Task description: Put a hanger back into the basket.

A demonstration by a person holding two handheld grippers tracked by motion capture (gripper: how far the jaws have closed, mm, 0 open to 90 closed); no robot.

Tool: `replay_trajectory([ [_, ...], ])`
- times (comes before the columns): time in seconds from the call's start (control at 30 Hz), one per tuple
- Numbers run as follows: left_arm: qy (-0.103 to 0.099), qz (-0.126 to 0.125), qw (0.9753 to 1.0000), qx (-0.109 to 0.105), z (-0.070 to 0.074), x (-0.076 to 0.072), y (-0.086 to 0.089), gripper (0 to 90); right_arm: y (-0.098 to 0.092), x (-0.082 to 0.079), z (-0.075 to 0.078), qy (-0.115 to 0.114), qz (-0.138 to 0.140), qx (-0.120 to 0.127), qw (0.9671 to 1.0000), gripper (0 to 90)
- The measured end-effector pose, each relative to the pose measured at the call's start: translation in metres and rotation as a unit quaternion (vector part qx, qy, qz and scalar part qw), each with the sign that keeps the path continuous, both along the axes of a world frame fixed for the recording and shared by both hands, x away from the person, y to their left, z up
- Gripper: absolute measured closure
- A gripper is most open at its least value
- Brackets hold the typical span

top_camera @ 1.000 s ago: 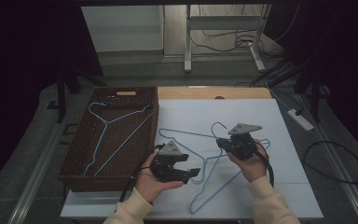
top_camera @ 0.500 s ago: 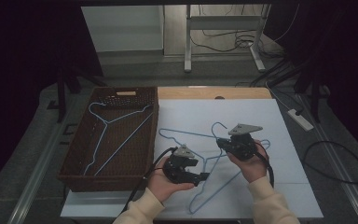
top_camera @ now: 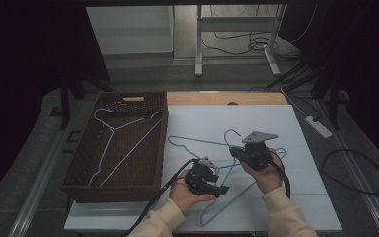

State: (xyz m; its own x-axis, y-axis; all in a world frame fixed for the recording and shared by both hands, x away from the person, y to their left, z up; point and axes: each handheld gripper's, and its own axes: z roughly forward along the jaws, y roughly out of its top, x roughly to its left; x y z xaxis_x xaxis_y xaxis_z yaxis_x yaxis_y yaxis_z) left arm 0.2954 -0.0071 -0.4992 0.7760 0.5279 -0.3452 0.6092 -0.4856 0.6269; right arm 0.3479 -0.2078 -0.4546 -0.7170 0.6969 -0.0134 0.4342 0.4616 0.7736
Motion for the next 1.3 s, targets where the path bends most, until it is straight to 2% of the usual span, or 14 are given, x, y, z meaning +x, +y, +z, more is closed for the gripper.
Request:
replay_trajectory([
  [0.1,0.015,0.001,0.9999,-0.001,-0.005,0.002,-0.005,51.1,0.0,0.0,0.0,-0.001,-0.001,0.001,1.0,86.4],
  [0.27,0.028,-0.002,0.9996,0.001,-0.011,0.003,-0.008,75.5,-0.001,-0.001,0.0,-0.001,0.001,0.004,1.0,86.4],
  [0.33,0.031,-0.009,0.9995,-0.001,-0.012,0.002,-0.009,80.0,-0.002,-0.001,0.001,-0.002,0.0,0.004,1.0,86.4],
  [0.5,0.035,-0.007,0.9994,-0.005,-0.011,0.001,-0.008,81.7,-0.005,-0.005,0.001,-0.004,-0.001,0.009,0.9999,86.1],
  [0.57,0.035,-0.002,0.9993,-0.011,-0.01,0.0,-0.007,82.8,-0.01,-0.008,0.002,-0.007,-0.003,0.022,0.9997,84.5],
  [0.67,0.028,0.01,0.9994,-0.019,-0.007,-0.001,-0.005,84.9,-0.02,-0.014,0.003,-0.007,-0.001,0.052,0.9986,71.6],
  [0.73,0.017,0.013,0.9996,-0.02,-0.004,-0.003,-0.004,86.1,-0.03,-0.022,0.004,-0.013,0.002,0.078,0.9968,62.4],
  [0.8,0.014,0.013,0.9996,-0.021,-0.004,-0.004,-0.004,86.2,-0.034,-0.025,0.004,-0.016,0.0,0.084,0.9963,59.6],
  [0.9,0.014,0.015,0.9994,-0.028,-0.002,-0.006,-0.001,86.2,-0.051,-0.037,0.006,-0.028,-0.015,0.1,0.9945,48.1],
  [1.07,0.016,0.013,0.9984,-0.053,0.005,-0.009,0.003,86.3,-0.078,-0.052,0.0,-0.04,-0.031,0.123,0.9911,40.1],
  [1.1,0.016,0.013,0.9982,-0.057,0.007,-0.01,0.004,86.3,-0.078,-0.052,0.0,-0.04,-0.031,0.123,0.9911,40.1],
  [1.13,0.012,0.011,0.9978,-0.064,0.012,-0.014,0.006,86.3,-0.087,-0.057,-0.002,-0.05,-0.03,0.129,0.9899,37.0],
  [1.3,-0.002,0.007,0.9975,-0.07,0.022,-0.019,0.01,86.3,-0.103,-0.063,-0.004,-0.05,-0.039,0.138,0.9883,35.0],
])
